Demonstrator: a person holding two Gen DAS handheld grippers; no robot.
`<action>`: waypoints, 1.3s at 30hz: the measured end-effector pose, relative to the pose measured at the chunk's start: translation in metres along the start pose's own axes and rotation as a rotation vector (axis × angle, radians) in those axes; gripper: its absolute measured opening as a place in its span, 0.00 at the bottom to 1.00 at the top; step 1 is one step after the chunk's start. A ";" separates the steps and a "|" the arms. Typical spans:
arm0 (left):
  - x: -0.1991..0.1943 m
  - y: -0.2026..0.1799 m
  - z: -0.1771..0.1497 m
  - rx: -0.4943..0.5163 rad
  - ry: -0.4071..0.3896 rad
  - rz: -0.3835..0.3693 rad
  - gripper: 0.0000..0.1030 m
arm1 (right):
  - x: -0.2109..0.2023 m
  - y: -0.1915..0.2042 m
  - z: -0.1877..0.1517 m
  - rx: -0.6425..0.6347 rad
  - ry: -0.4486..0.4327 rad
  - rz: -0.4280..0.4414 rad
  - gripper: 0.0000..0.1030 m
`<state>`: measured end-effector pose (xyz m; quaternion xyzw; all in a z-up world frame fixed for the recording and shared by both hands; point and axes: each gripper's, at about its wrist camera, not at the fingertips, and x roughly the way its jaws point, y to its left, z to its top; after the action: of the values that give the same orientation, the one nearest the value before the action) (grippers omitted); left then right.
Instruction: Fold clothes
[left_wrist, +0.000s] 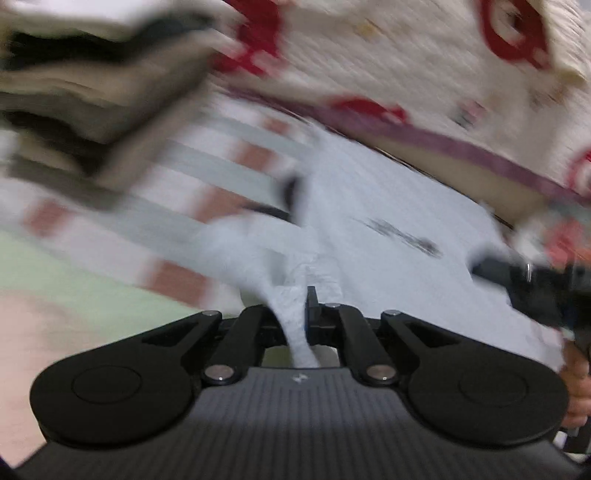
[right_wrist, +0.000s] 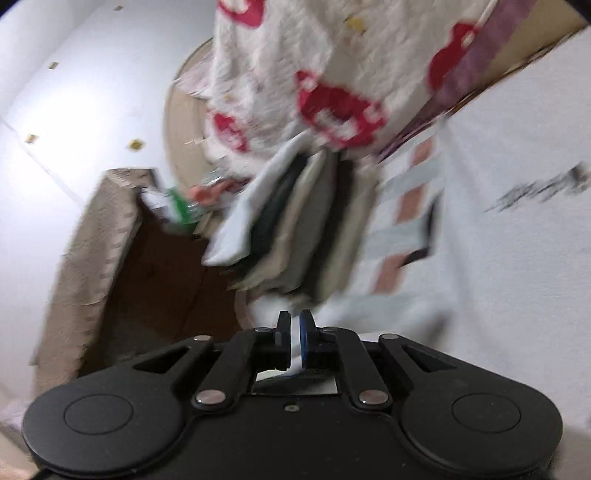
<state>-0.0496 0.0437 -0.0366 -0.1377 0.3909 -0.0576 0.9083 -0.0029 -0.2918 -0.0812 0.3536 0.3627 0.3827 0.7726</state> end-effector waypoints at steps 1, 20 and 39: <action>-0.007 0.007 -0.001 -0.027 -0.005 0.019 0.02 | -0.001 -0.001 -0.001 -0.044 0.014 -0.062 0.09; -0.017 0.005 -0.019 -0.027 0.011 0.138 0.02 | 0.108 0.042 -0.073 -0.512 0.611 -0.145 0.34; -0.029 -0.025 -0.018 0.130 -0.054 0.046 0.02 | 0.145 0.011 -0.037 -0.601 0.520 -0.307 0.29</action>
<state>-0.0826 0.0226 -0.0208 -0.0707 0.3649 -0.0584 0.9265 0.0275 -0.1538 -0.1325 -0.0537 0.4662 0.4282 0.7723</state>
